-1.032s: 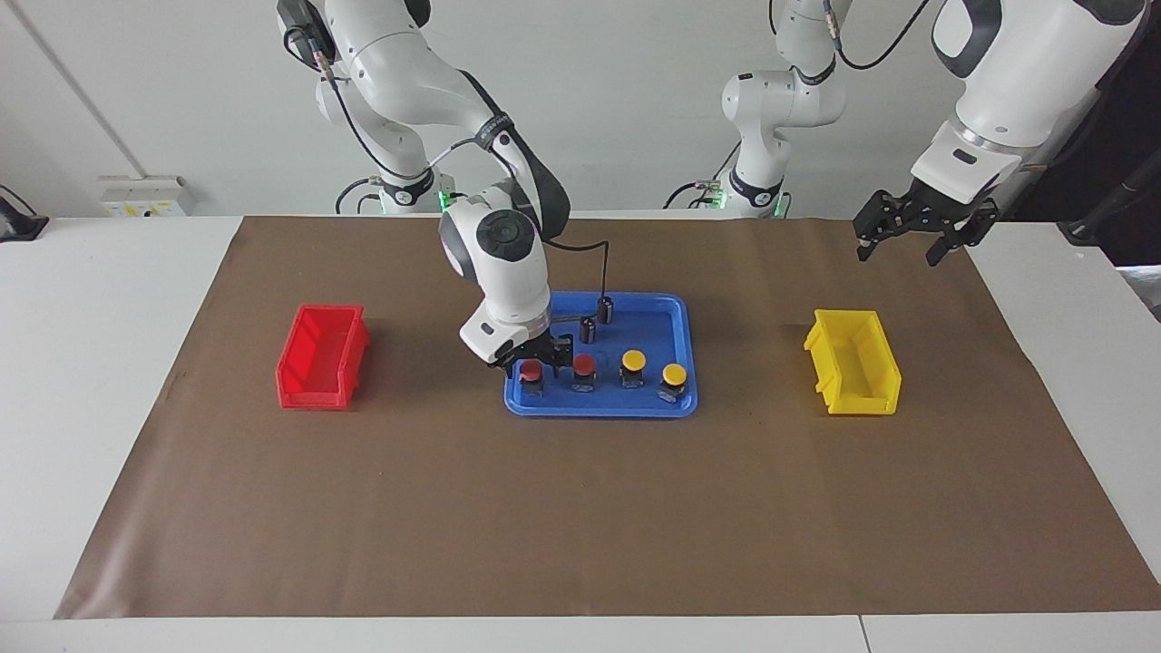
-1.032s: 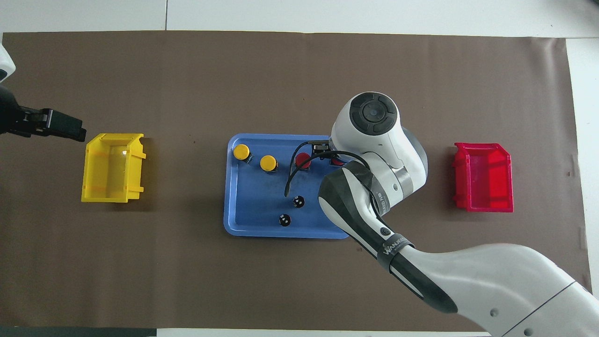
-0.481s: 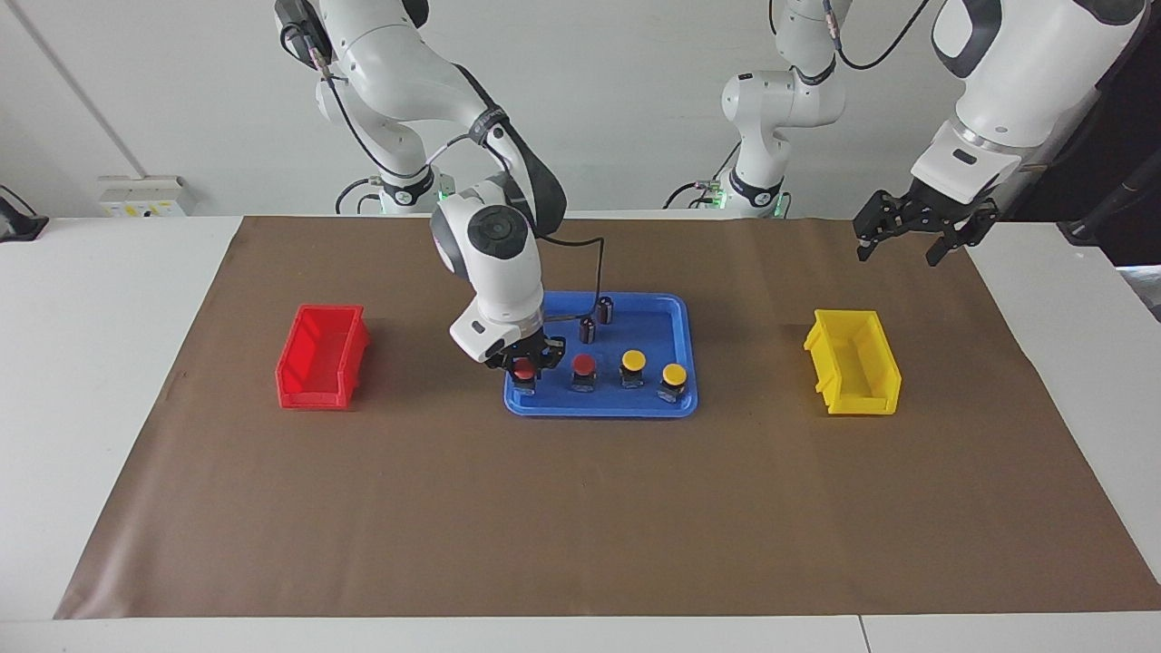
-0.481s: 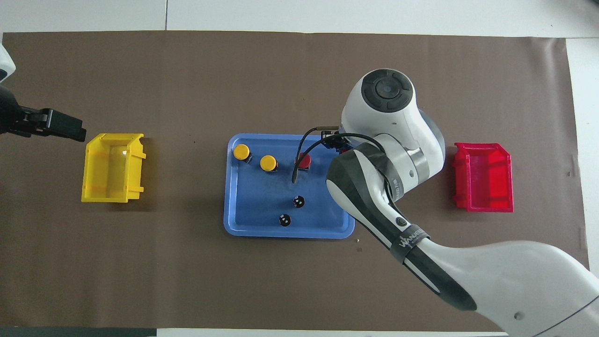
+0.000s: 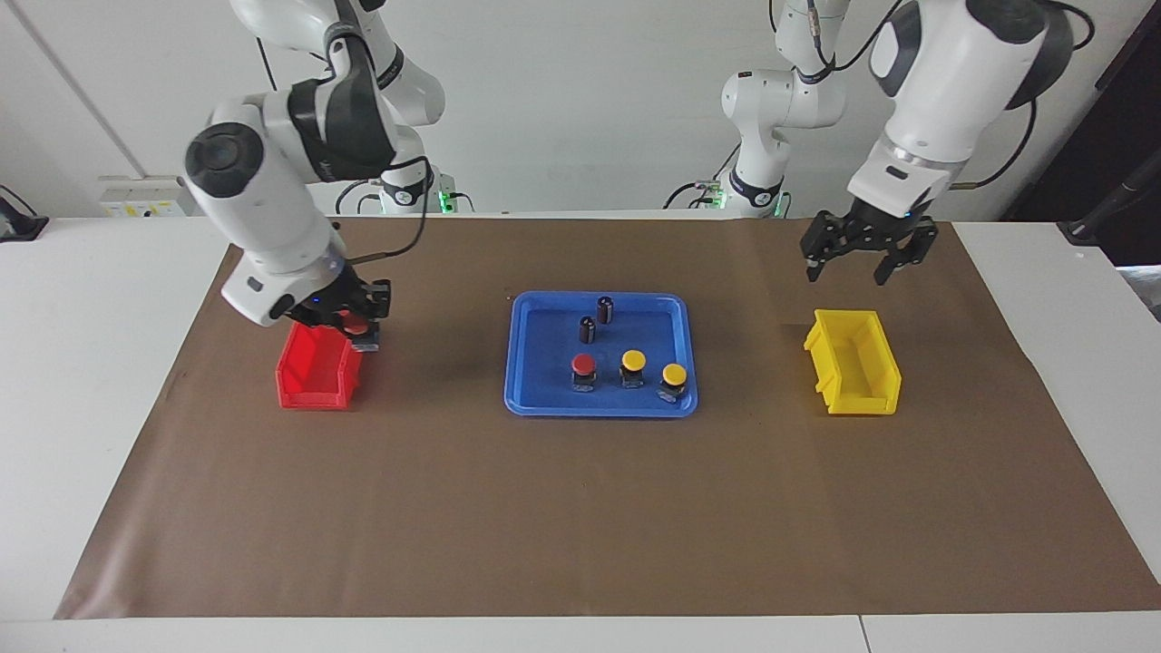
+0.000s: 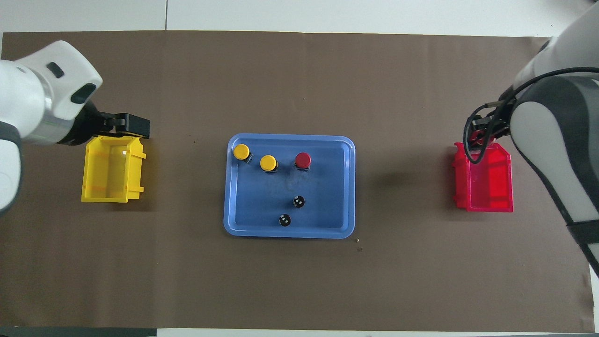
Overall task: Sort red and yellow buttons by color
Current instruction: 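Carry the red button to the red bin while the left gripper reaches in, then drop the red button in the red bin while the left gripper grasps yellow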
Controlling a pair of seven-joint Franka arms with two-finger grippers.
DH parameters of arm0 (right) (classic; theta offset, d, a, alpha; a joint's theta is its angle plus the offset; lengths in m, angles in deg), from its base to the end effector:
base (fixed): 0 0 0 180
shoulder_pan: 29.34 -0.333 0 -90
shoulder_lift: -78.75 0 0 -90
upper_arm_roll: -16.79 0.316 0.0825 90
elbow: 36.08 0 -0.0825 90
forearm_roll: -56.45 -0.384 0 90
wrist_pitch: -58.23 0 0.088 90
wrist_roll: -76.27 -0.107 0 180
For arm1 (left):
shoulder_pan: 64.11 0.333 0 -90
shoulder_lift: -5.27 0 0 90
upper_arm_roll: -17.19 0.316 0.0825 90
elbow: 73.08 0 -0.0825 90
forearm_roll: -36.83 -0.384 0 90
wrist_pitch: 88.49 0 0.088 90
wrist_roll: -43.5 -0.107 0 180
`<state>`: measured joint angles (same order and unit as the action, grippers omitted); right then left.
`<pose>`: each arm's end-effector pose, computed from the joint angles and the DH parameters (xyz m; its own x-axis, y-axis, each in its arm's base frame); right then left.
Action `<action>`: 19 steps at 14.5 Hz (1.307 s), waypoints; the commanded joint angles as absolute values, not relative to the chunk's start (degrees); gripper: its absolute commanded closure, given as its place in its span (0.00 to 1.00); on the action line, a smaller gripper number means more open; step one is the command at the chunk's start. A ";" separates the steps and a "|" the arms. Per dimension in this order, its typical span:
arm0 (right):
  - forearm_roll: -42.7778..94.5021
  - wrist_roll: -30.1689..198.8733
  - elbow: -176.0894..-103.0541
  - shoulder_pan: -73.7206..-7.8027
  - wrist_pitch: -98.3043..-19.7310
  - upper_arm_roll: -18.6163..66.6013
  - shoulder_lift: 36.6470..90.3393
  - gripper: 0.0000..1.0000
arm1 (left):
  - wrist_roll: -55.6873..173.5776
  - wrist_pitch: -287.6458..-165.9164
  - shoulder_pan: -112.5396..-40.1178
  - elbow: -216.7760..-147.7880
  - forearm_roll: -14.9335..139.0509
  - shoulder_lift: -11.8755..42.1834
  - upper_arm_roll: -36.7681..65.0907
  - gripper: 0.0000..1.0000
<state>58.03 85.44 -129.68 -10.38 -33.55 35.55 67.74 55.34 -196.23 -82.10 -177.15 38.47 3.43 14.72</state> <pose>0.5941 -0.0181 0.4920 0.9652 0.1642 -0.2036 0.1534 -0.9858 -0.0680 0.5266 -0.1991 0.5527 0.9862 -0.1400 0.0884 -0.1444 -0.9885 0.0457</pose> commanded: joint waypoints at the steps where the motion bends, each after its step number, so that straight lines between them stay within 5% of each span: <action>1: 57.24 89.61 -141.96 -6.33 -40.27 36.30 72.41 0.77 | 58.95 -201.67 -85.80 -184.17 39.56 2.09 15.34 0.00; 10: 56.98 96.39 -165.87 -3.76 -64.79 35.95 80.41 0.77 | 77.87 -218.56 -93.73 -184.00 37.36 17.57 15.52 0.19; 14: 56.89 96.83 -167.74 -3.67 -67.72 35.95 80.59 0.74 | 78.13 -220.41 -94.25 -183.83 37.27 20.29 15.52 0.25; 17: 56.98 97.01 -166.96 -3.76 -66.76 35.86 80.59 0.23 | 78.22 -220.50 -94.26 -183.74 36.75 21.00 15.52 0.30; 18: 56.98 97.70 -164.95 -3.76 -65.19 35.86 80.16 0.16 | 79.09 -220.50 -94.26 -183.65 36.66 21.00 15.52 0.44; 19: 56.98 98.15 -161.71 -3.85 -61.60 35.86 79.80 0.11 | 79.97 -220.50 -94.26 -183.65 36.66 21.00 15.52 0.72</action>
<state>57.86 95.42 -165.61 -4.74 -66.12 35.50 79.31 77.46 -219.70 -93.16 -184.33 38.18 20.48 14.67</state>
